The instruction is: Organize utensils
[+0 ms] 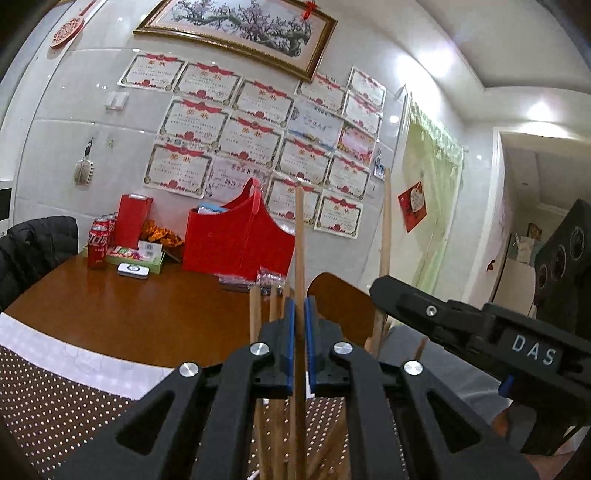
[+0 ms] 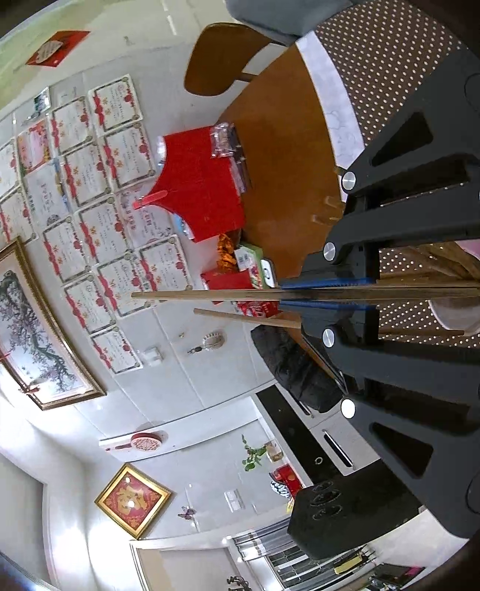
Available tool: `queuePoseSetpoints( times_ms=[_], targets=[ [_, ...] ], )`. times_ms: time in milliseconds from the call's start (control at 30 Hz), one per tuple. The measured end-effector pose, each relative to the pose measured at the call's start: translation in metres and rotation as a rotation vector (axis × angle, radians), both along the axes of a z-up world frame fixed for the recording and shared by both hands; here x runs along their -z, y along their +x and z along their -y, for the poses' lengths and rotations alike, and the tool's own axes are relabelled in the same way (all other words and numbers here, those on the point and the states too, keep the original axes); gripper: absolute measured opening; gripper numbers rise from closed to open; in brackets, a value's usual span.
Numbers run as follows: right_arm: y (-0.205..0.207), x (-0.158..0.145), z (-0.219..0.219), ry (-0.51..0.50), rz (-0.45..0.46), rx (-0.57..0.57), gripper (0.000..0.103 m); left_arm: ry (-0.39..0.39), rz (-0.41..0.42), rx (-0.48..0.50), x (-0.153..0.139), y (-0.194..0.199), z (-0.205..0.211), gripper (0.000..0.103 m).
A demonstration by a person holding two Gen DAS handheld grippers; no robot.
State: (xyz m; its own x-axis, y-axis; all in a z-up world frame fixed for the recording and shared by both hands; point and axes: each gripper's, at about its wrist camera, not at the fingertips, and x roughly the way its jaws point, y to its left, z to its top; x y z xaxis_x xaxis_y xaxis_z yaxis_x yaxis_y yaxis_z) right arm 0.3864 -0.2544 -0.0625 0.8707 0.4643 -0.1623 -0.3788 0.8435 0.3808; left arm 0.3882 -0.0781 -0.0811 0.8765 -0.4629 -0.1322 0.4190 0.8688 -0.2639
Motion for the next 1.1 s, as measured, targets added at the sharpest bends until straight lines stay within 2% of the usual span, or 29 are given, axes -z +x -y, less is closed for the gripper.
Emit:
queuePoseSetpoints(
  times_ms=[133, 167, 200, 233, 267, 300, 400, 467, 533, 867, 1000, 1100],
  targets=[
    [0.003, 0.009, -0.004, -0.011, -0.036, -0.011, 0.007, 0.016, -0.024, -0.006, 0.008, -0.001, -0.003, 0.006],
    [0.003, 0.011, -0.003, -0.009, -0.049, -0.013, 0.009, 0.019, -0.031, -0.01, 0.008, -0.002, -0.005, 0.01],
    [0.002, 0.012, -0.002, -0.005, -0.058, -0.011, 0.018, 0.028, -0.034, -0.019, 0.008, -0.005, -0.007, 0.019],
    [0.001, 0.012, -0.001, -0.003, -0.062, -0.002, 0.031, 0.032, -0.035, -0.028, 0.007, -0.006, -0.009, 0.043],
    [-0.003, 0.012, 0.001, 0.003, -0.061, 0.01, 0.073, 0.032, -0.035, -0.042, 0.006, -0.01, -0.012, 0.058],
    [-0.007, 0.011, 0.003, 0.021, -0.049, 0.012, 0.086, 0.034, -0.033, -0.052, 0.004, -0.014, -0.015, 0.062],
    [-0.022, 0.002, 0.008, 0.033, -0.016, 0.04, 0.088, 0.067, -0.026, -0.075, -0.006, -0.027, -0.021, 0.077],
    [-0.032, -0.005, 0.01, 0.032, -0.002, 0.053, 0.097, 0.081, -0.015, -0.087, -0.012, -0.036, -0.023, 0.08],
    [-0.041, -0.012, 0.01, 0.017, 0.005, 0.076, 0.097, 0.107, -0.008, -0.113, -0.02, -0.047, -0.027, 0.085],
    [-0.098, -0.029, 0.009, -0.068, -0.046, 0.185, 0.097, 0.207, -0.003, -0.247, -0.046, -0.11, -0.041, 0.099],
    [-0.128, -0.03, 0.006, -0.11, -0.069, 0.215, 0.097, 0.239, -0.022, -0.275, -0.053, -0.138, -0.045, 0.1],
    [-0.15, -0.028, 0.002, -0.149, -0.091, 0.223, 0.097, 0.272, -0.069, -0.303, -0.054, -0.158, -0.05, 0.1]
  ],
)
